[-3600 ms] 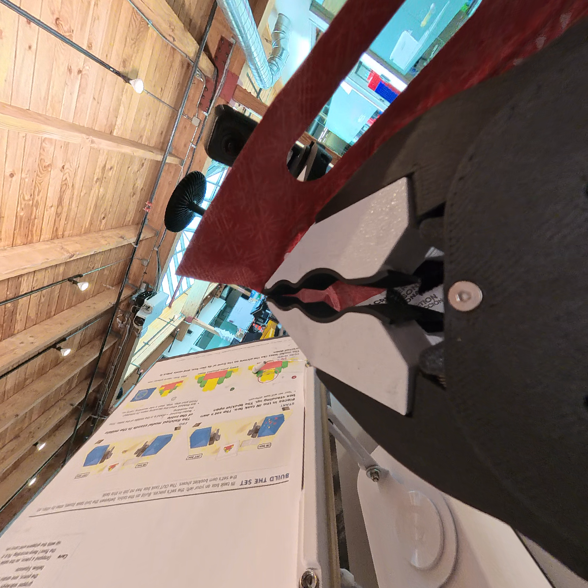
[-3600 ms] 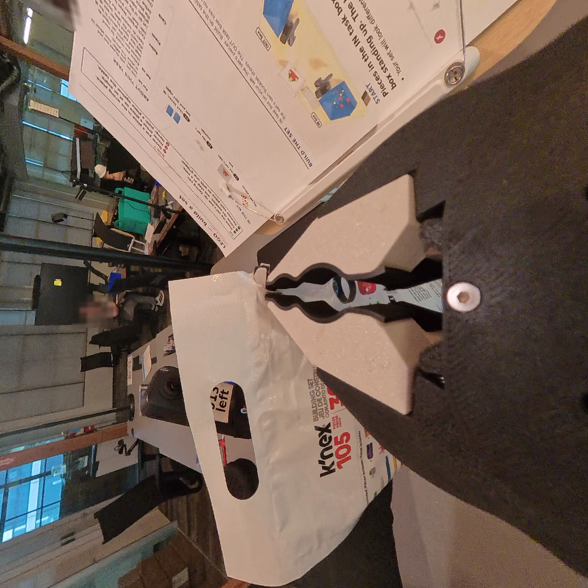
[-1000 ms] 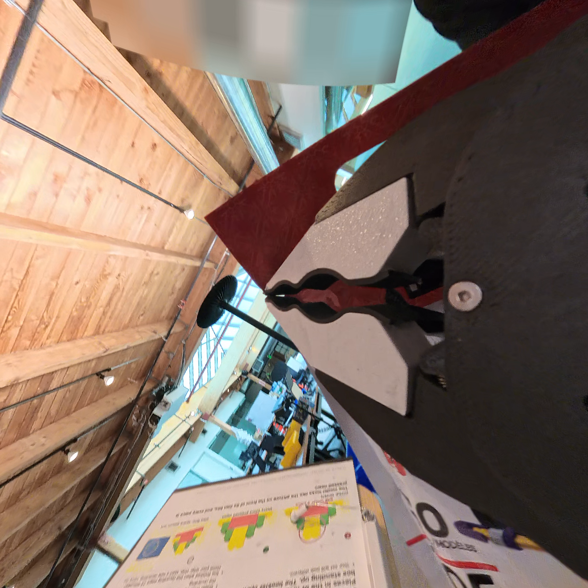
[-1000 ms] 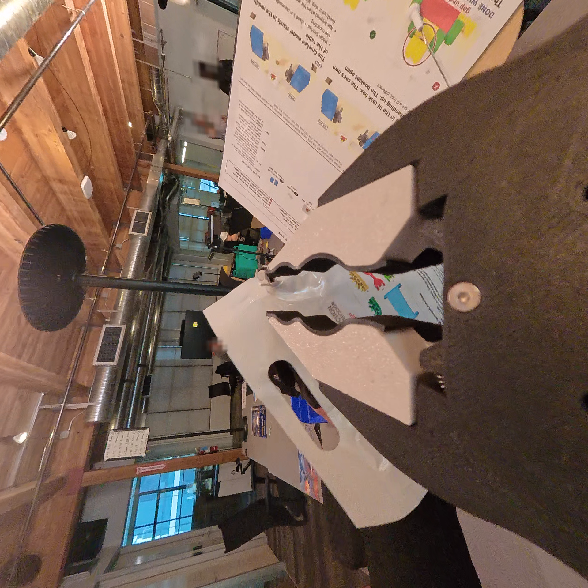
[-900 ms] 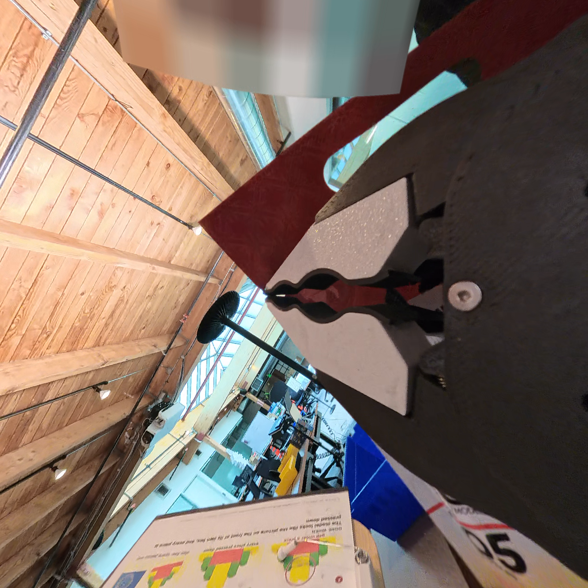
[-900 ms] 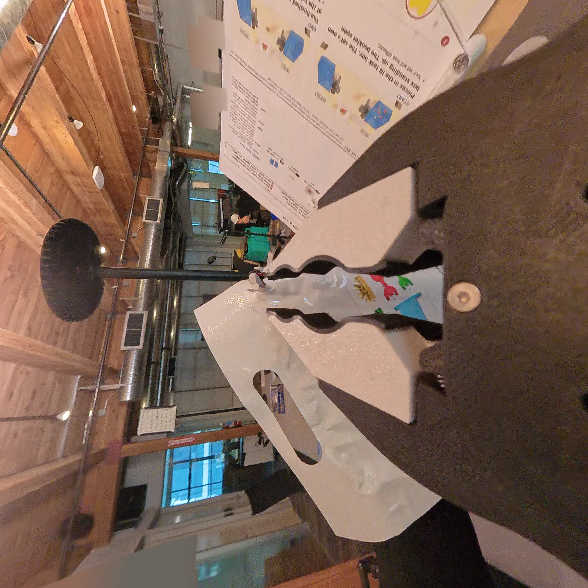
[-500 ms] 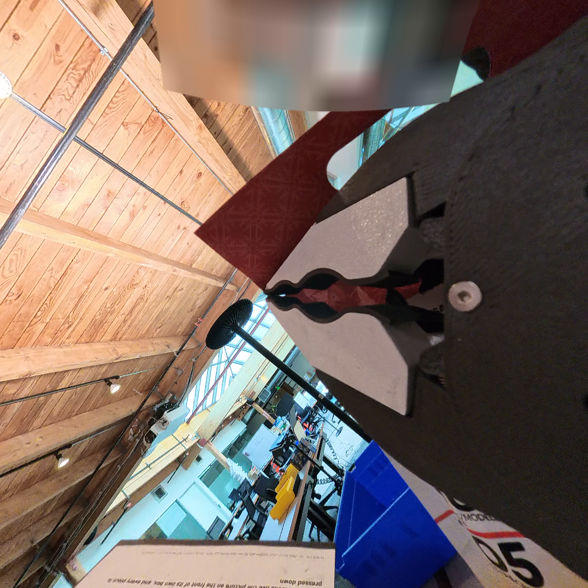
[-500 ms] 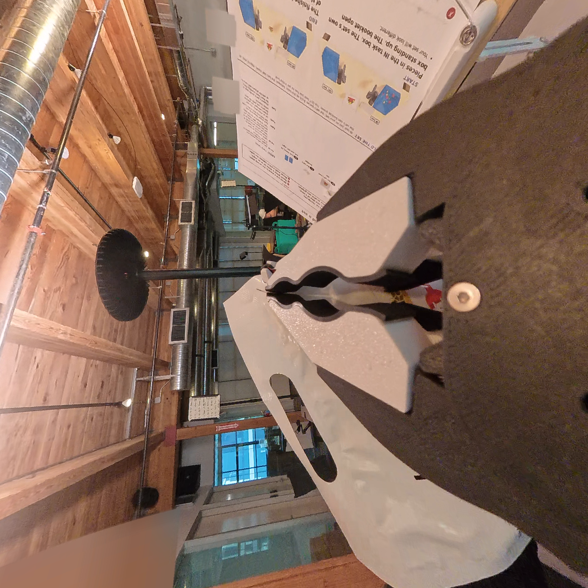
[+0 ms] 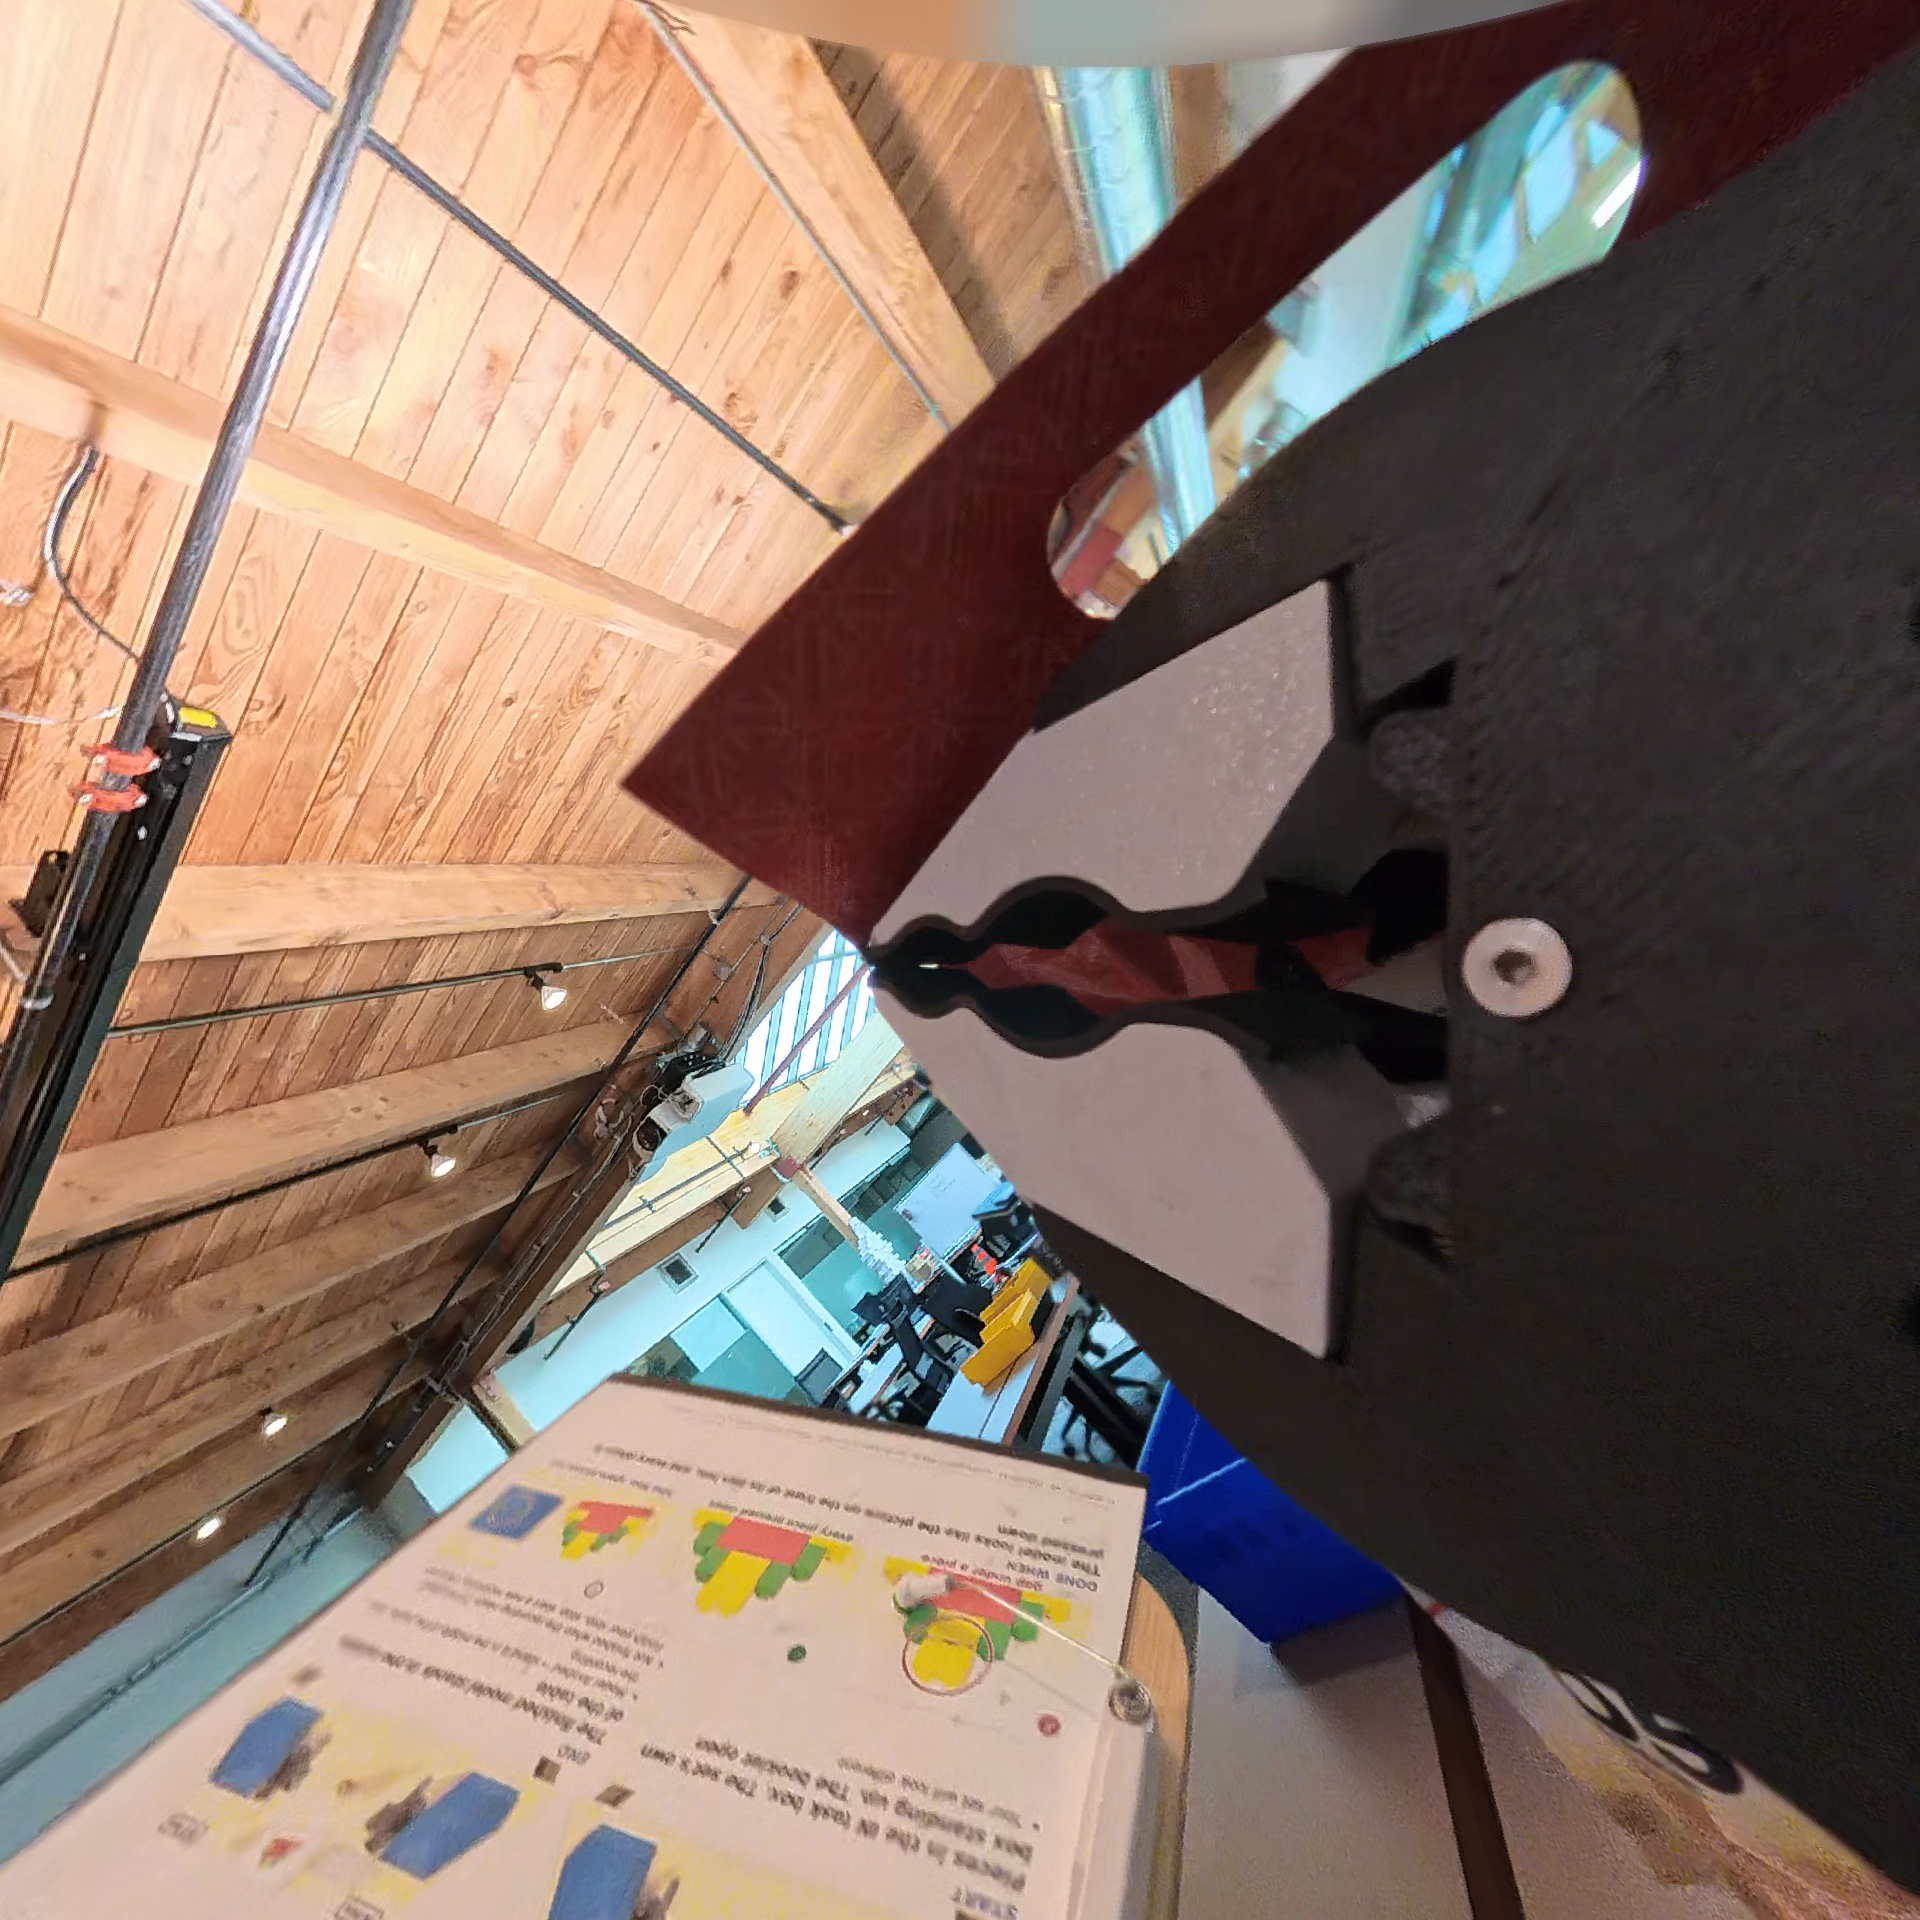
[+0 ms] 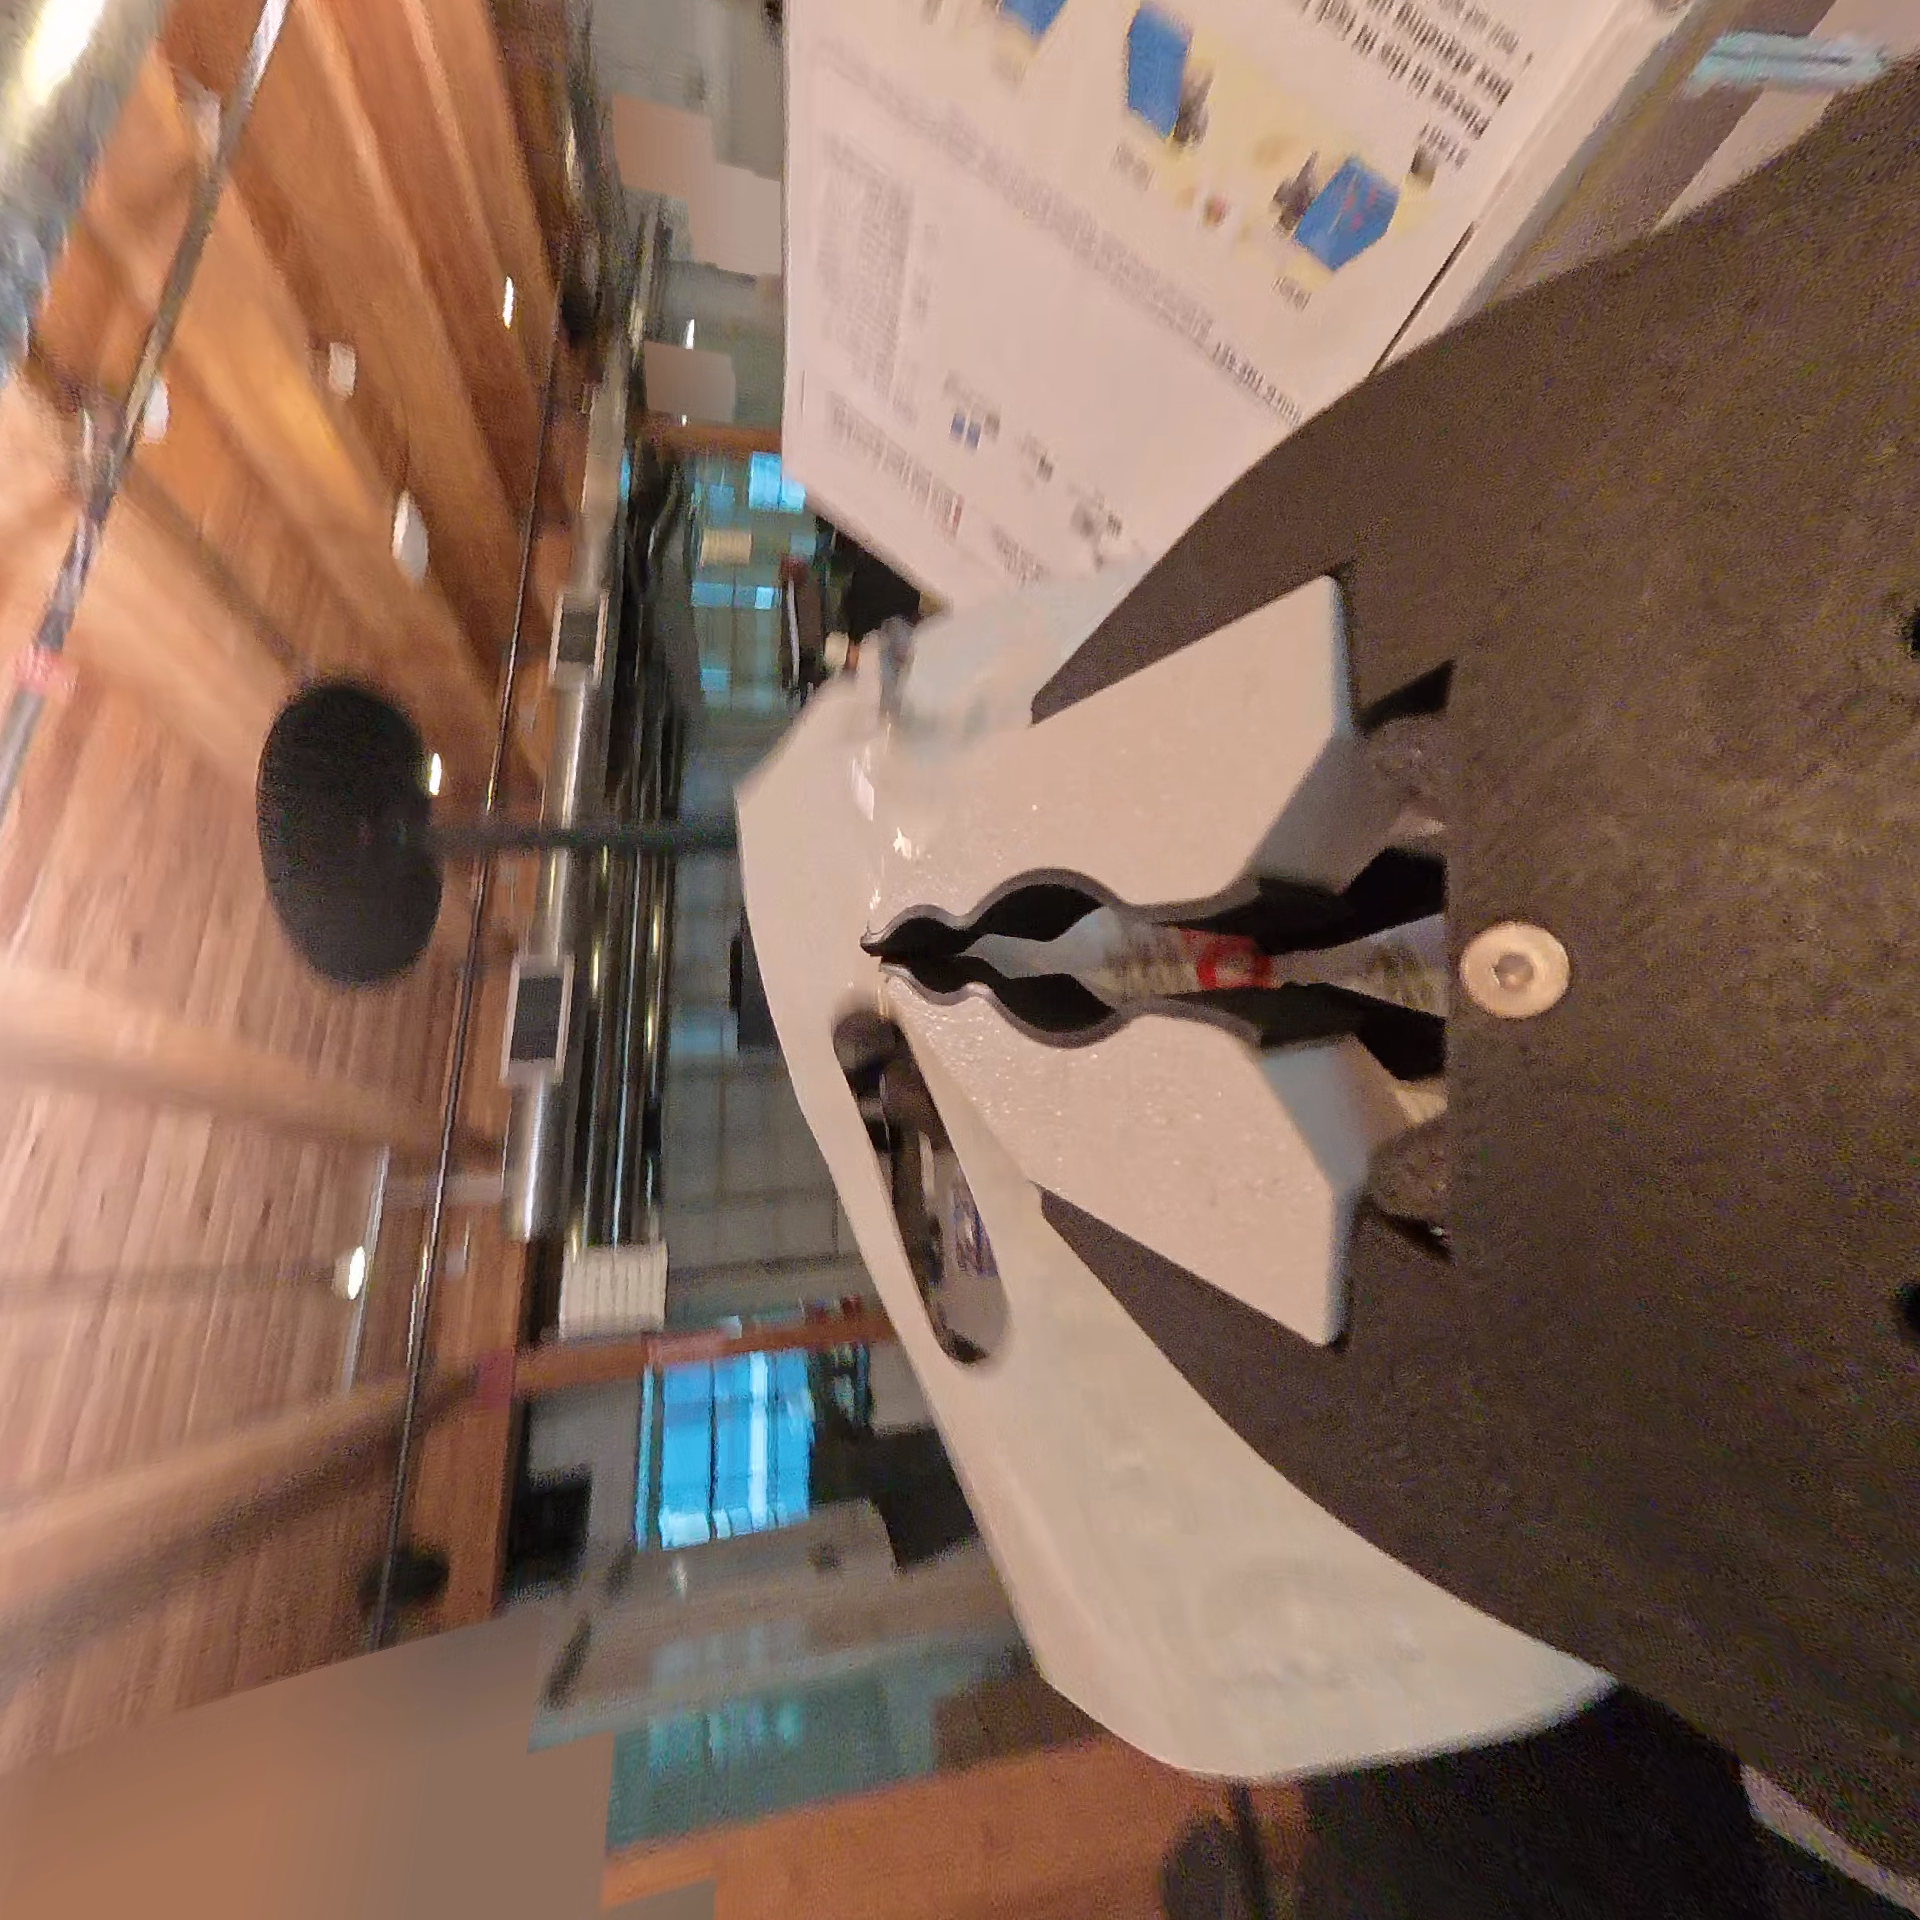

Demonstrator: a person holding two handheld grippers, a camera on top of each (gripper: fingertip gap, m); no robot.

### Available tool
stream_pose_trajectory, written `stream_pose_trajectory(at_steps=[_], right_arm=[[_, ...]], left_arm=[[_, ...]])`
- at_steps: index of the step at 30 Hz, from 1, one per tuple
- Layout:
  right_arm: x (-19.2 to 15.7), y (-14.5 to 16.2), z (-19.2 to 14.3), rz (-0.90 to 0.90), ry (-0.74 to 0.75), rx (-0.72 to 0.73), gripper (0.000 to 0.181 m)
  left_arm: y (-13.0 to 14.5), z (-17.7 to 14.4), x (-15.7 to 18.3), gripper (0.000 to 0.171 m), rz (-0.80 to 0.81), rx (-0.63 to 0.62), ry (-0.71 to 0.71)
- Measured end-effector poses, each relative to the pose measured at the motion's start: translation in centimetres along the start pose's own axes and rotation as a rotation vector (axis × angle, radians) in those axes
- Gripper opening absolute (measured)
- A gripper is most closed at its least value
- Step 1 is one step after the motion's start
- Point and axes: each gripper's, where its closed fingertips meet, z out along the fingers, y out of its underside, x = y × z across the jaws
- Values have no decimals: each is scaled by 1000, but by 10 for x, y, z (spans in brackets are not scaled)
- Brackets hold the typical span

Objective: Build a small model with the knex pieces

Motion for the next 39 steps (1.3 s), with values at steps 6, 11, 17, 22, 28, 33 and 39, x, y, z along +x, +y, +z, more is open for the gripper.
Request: stream_pose_trajectory(at_steps=[6, 11, 17, 22, 28, 33, 39], right_arm=[[-6, -2, -3, 56, 64, 41, 0], [21, -7, -27, -88, 182, -111, 20], [27, 9, -40, -226, 234, -377, 22], [23, 16, -50, -307, 268, -504, 22], [19, 20, -63, -292, 253, -543, 0], [21, 22, -73, -271, 264, -548, 3], [22, 26, -81, -269, 287, -566, 1]], left_arm=[[-10, 0, 0, 0, 30, -37, 76], [1, -12, 9, 0, 64, -128, 140], [22, -22, 19, 0, 368, -285, 66], [46, -25, 27, 0, 540, -395, 19], [69, -29, 25, 0, 528, -457, 21], [81, -29, 24, 0, 508, -478, 33], [89, -29, 22, 0, 516, -488, 43]])
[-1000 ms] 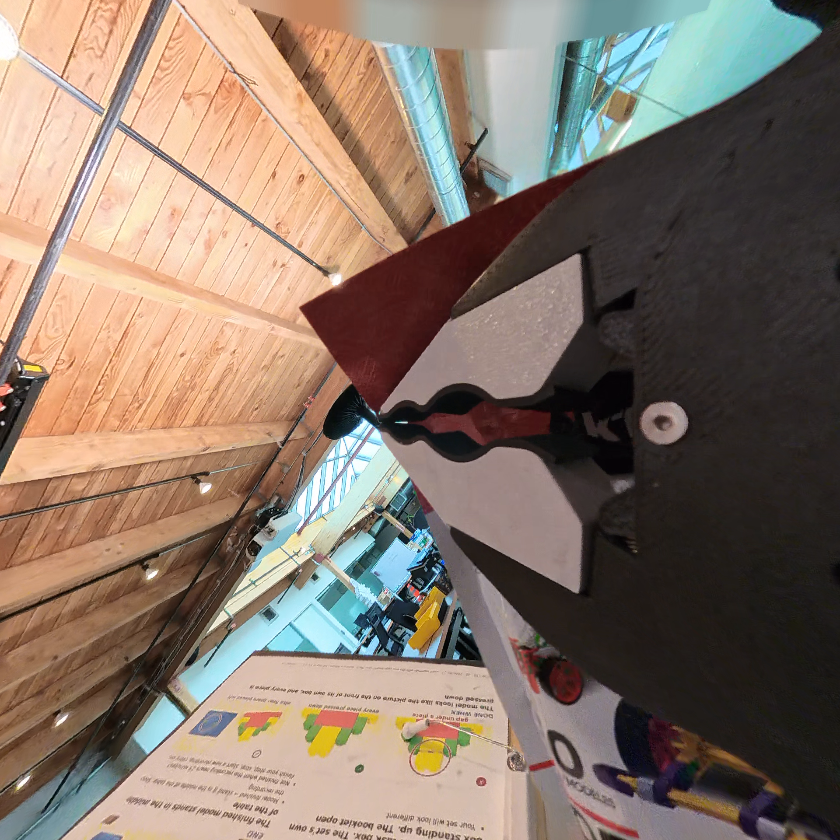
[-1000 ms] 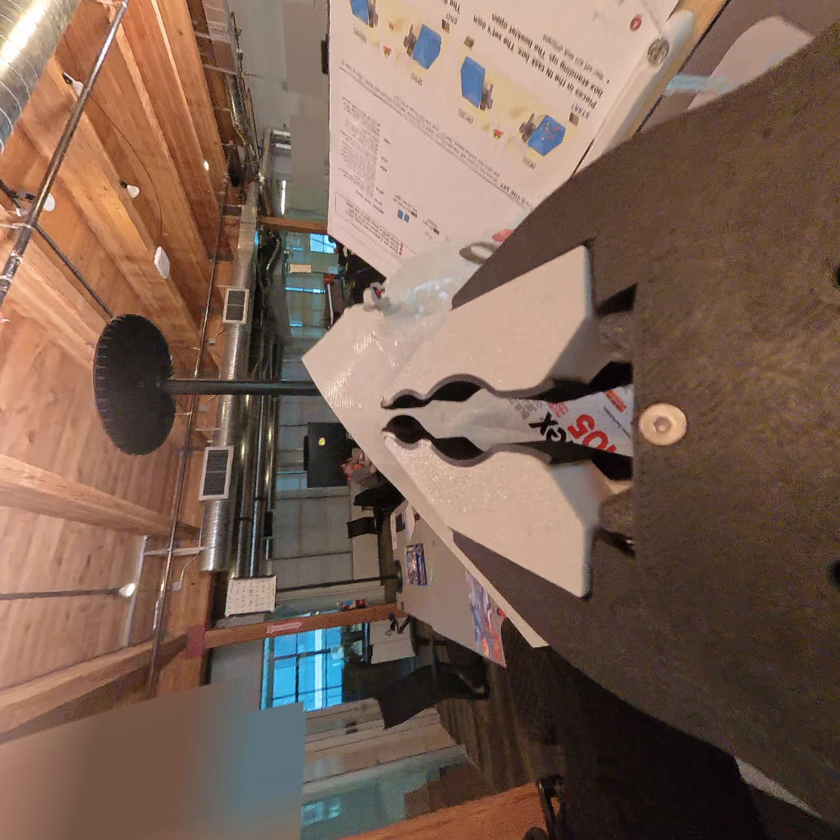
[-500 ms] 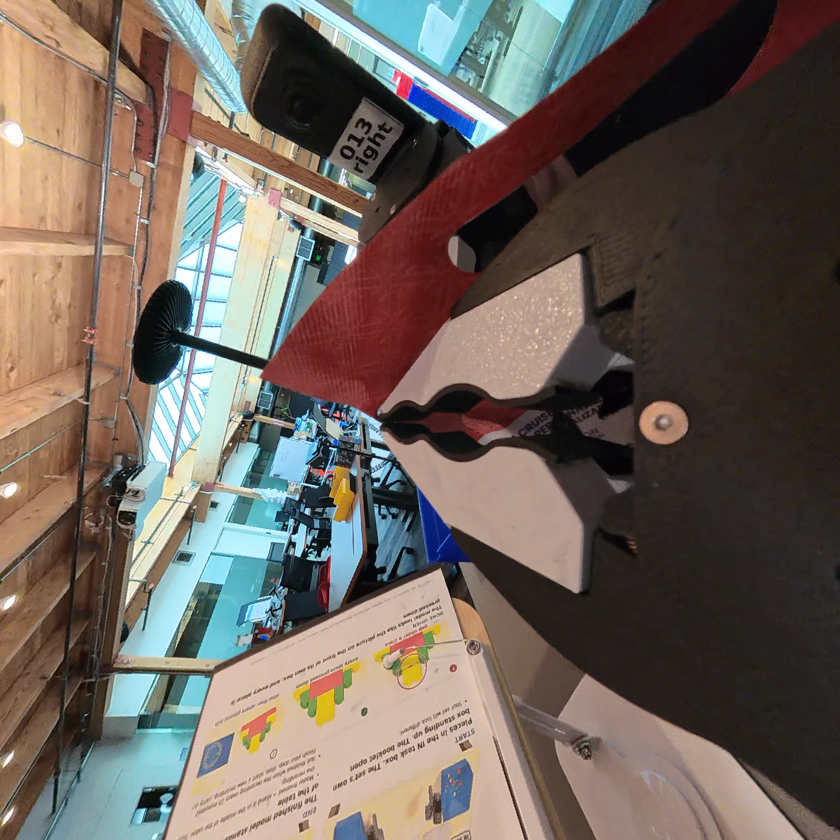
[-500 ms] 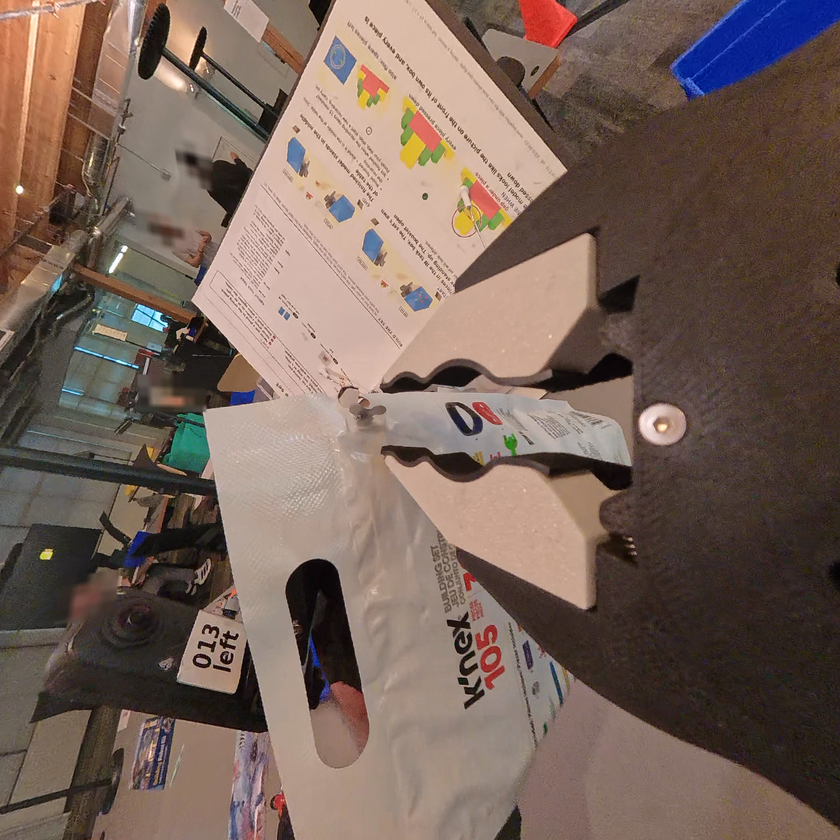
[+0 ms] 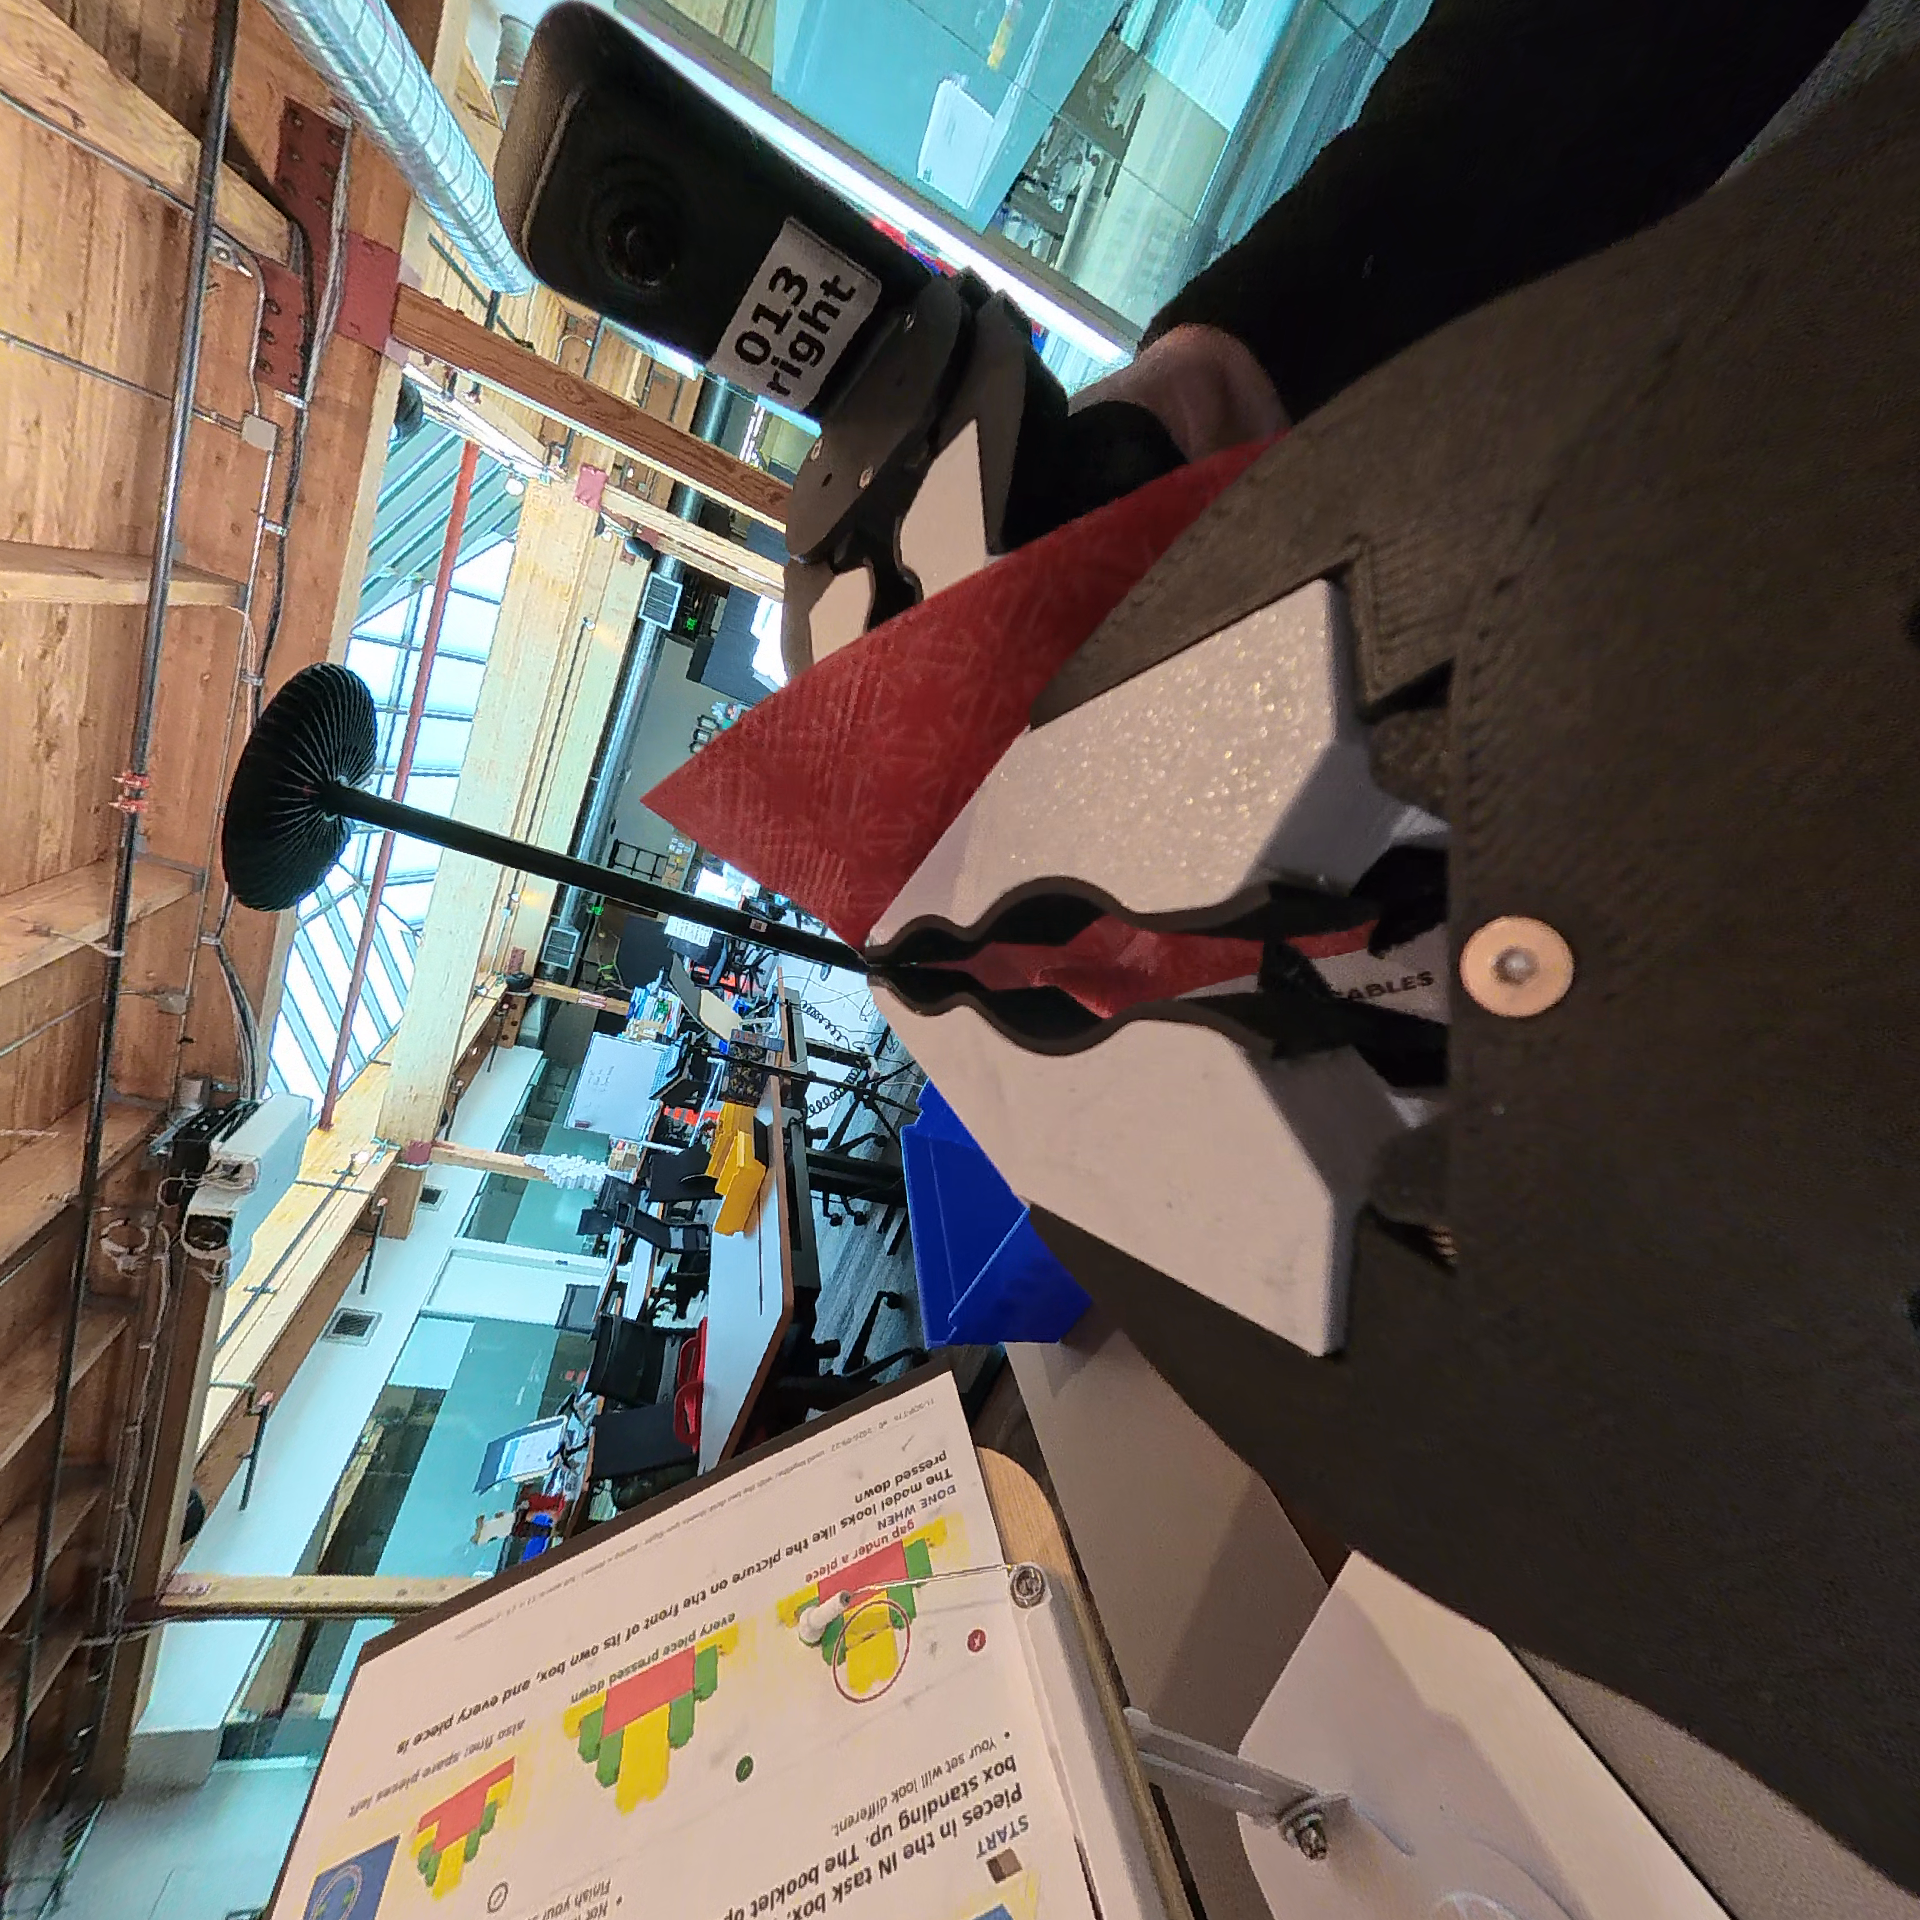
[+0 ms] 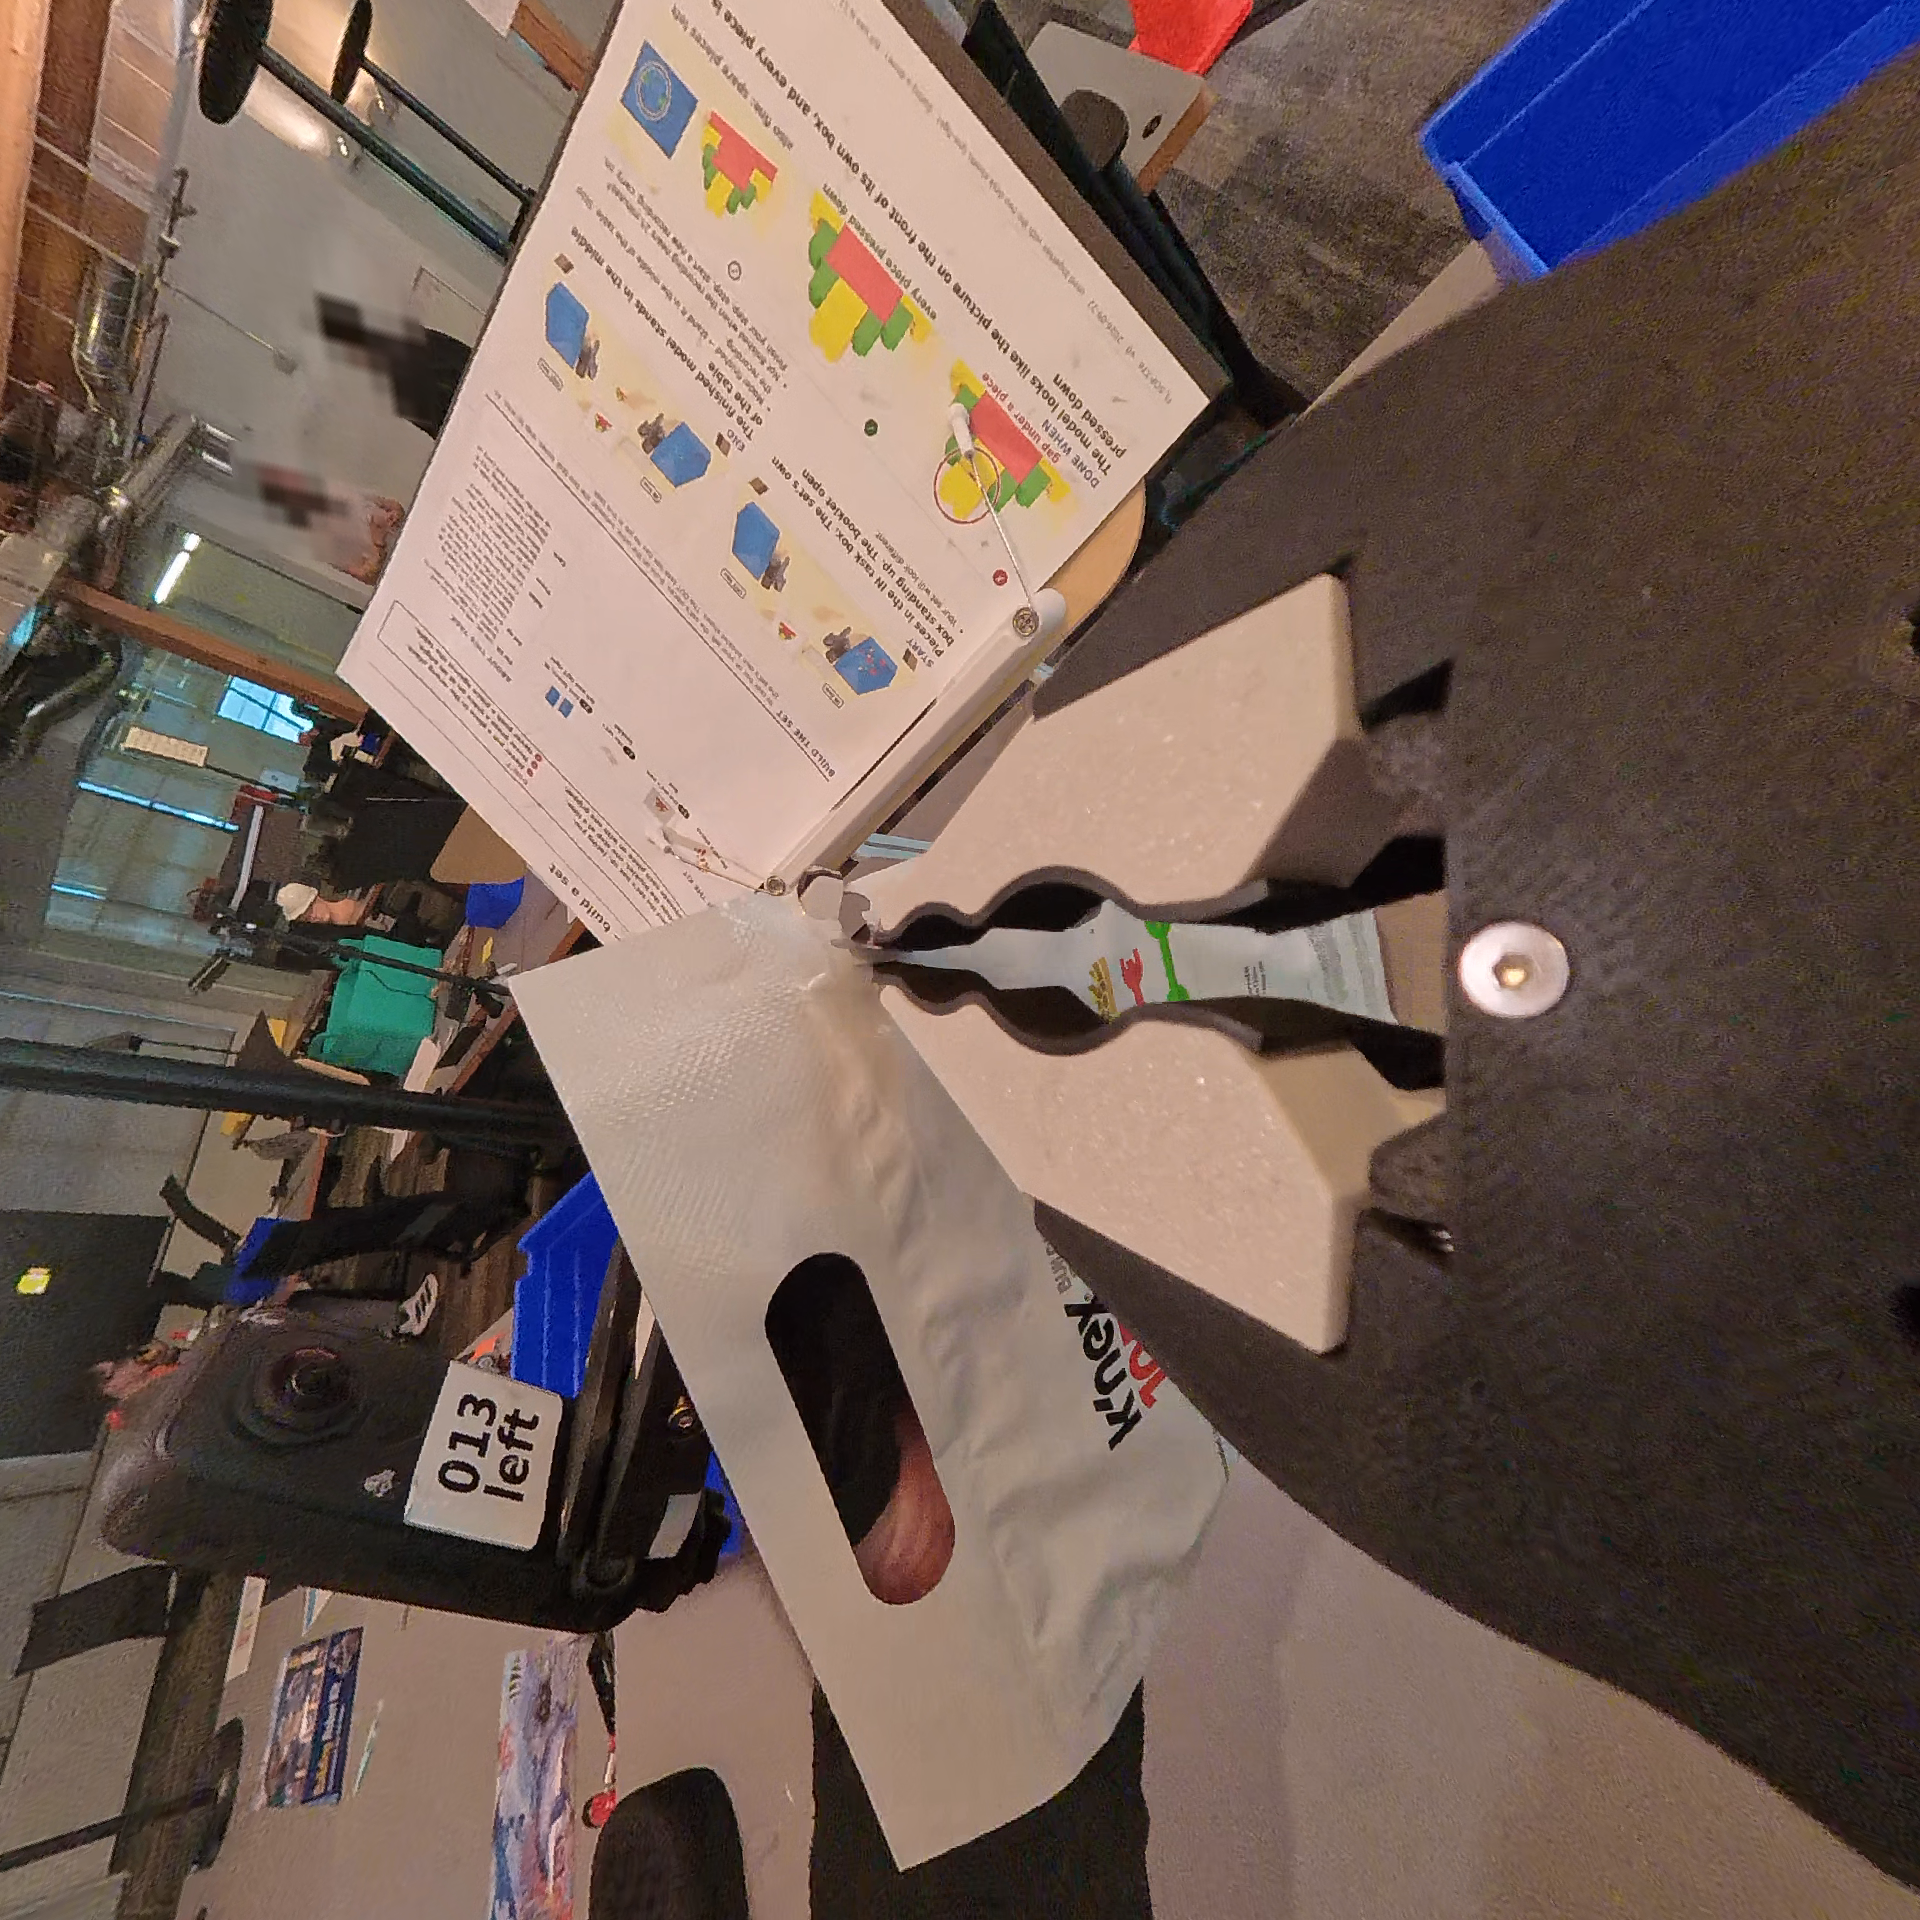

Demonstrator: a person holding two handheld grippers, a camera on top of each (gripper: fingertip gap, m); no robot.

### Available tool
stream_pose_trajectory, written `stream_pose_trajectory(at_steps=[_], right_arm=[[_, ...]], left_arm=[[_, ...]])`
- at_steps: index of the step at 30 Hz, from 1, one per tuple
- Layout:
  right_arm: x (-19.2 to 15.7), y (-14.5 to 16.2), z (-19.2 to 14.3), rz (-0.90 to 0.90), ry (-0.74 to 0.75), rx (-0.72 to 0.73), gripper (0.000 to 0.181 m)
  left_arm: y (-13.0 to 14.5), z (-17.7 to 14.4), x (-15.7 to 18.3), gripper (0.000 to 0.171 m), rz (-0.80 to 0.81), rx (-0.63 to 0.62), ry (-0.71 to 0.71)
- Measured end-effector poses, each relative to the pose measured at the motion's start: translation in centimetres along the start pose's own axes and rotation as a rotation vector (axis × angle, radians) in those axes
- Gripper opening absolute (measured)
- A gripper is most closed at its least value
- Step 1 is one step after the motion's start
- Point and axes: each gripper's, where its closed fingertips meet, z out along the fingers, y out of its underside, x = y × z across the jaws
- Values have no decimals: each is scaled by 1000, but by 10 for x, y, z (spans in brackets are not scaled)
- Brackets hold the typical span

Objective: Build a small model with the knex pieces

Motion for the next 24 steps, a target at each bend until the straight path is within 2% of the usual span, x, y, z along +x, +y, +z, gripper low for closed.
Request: stream_pose_trajectory(at_steps=[9, 13, 19, 21, 22, 23, 24], right_arm=[[-4, 1, -1, -59, 40, 4, 0], [-6, 2, 4, -158, 88, -46, 0], [-11, 4, 10, -155, 136, -53, 0], [-42, 0, 16, -188, 8, -30, 0], [-60, 3, 22, -229, -21, -51, 0], [-69, 5, 26, -256, -9, -63, 0], [-66, 4, 25, -234, 23, -45, 0]], left_arm=[[4, -1, -4, 0, 18, -2, -19], [3, -1, -9, 0, -13, 31, -67], [1, -2, -16, 0, -86, 72, -73], [-3, -3, -38, 0, -111, 94, -158], [-8, -7, -52, 0, -184, 130, -168], [-14, -9, -58, 0, -186, 149, -165], [-14, -7, -52, 0, -110, 117, -162]])
